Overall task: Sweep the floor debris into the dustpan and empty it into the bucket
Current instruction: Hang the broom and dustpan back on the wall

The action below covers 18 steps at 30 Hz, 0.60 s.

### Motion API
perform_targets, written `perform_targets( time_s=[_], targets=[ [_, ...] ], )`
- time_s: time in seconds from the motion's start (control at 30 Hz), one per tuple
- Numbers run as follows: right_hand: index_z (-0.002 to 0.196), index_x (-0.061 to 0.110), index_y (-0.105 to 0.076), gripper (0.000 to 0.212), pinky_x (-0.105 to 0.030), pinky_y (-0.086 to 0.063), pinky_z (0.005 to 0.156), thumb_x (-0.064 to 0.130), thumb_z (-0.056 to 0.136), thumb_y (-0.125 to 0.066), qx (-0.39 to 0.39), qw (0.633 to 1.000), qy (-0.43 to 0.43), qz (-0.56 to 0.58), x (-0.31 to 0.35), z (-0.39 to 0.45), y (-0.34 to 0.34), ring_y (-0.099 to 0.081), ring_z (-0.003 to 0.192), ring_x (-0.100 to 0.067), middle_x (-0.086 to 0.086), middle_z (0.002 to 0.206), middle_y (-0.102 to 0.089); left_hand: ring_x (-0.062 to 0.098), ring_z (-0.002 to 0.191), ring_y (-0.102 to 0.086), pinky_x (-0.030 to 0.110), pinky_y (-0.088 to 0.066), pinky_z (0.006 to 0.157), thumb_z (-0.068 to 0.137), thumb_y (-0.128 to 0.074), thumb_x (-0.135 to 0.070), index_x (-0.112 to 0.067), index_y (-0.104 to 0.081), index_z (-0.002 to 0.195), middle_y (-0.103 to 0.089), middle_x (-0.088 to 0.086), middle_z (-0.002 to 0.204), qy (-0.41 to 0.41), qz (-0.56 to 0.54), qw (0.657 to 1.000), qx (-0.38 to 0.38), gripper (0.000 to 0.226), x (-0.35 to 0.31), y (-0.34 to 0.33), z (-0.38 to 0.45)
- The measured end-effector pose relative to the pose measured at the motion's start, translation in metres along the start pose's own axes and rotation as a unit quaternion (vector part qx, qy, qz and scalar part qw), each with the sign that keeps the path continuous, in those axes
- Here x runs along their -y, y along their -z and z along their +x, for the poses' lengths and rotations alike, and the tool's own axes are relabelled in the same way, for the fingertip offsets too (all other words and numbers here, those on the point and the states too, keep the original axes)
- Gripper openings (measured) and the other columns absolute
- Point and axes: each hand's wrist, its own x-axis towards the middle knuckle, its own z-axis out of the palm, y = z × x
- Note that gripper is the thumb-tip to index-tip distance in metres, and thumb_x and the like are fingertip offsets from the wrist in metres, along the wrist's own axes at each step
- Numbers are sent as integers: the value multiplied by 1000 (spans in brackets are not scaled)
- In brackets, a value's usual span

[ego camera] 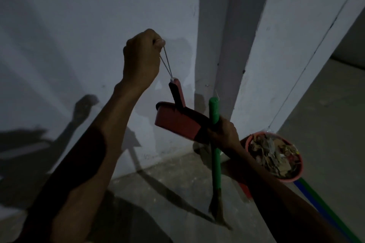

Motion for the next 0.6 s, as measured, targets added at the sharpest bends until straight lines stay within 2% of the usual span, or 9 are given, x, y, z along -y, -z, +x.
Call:
perform_targets(
  time_s=[0.03,0.1,0.2,0.3,0.37,0.43,0.53,0.6],
  targets=[
    [111,8,-56,31,-25,-38,61,21,86,-69,-4,1000,4,2,6,6,2,-59,78,-22,-4,92,-62,19,83,-62,29,-49,74,98,-47,-10,2,-65,94,-68,14,93,-6,-1,1000,4,22,2,3,7],
    [113,8,-51,34,-26,-35,58,22,87,-68,-18,1000,16,12,20,21,8,-56,80,-25,-6,96,-59,25,86,-63,37,-53,77,97,-42,-5,2,-64,94,-67,16,93,-13,1,1000,13,23,5,7,23],
    [113,16,-41,35,-24,-38,55,14,87,-65,-36,998,53,29,48,46,22,-56,81,-25,-3,95,-52,26,85,-62,39,-52,77,95,-39,2,1,-62,93,-66,16,93,-18,17,1000,17,24,12,8,45],
    [124,15,-37,41,-42,-54,68,14,91,-62,-37,994,96,45,81,78,40,-60,83,-26,-3,98,-53,27,85,-61,41,-54,77,93,-40,7,-1,-60,93,-63,16,92,-22,40,999,20,22,21,7,65],
    [136,13,-31,51,-47,-56,75,19,94,-61,-41,990,122,51,103,102,51,-60,83,-24,-2,103,-51,28,84,-62,43,-53,75,93,-40,8,-1,-59,93,-62,16,92,-24,45,999,13,22,28,6,79],
    [140,14,-26,56,-45,-54,72,23,96,-59,-50,985,157,54,122,129,61,-58,75,-18,-1,102,-51,30,84,-63,46,-53,76,95,-41,5,-1,-59,92,-62,16,92,-12,37,999,3,20,33,5,94],
    [141,15,-23,57,-34,-44,63,26,97,-58,-73,971,220,49,151,169,77,-51,68,-6,-1,98,-53,30,85,-64,48,-52,78,99,-45,-7,-1,-60,92,-63,15,92,6,32,999,-19,17,37,4,121],
    [143,17,-19,59,-36,-46,67,26,98,-56,-75,962,258,58,171,195,88,-55,71,-14,-1,100,-53,29,84,-63,46,-52,78,99,-46,-10,-1,-60,92,-64,13,90,6,45,998,-45,18,39,6,138]
  ],
)
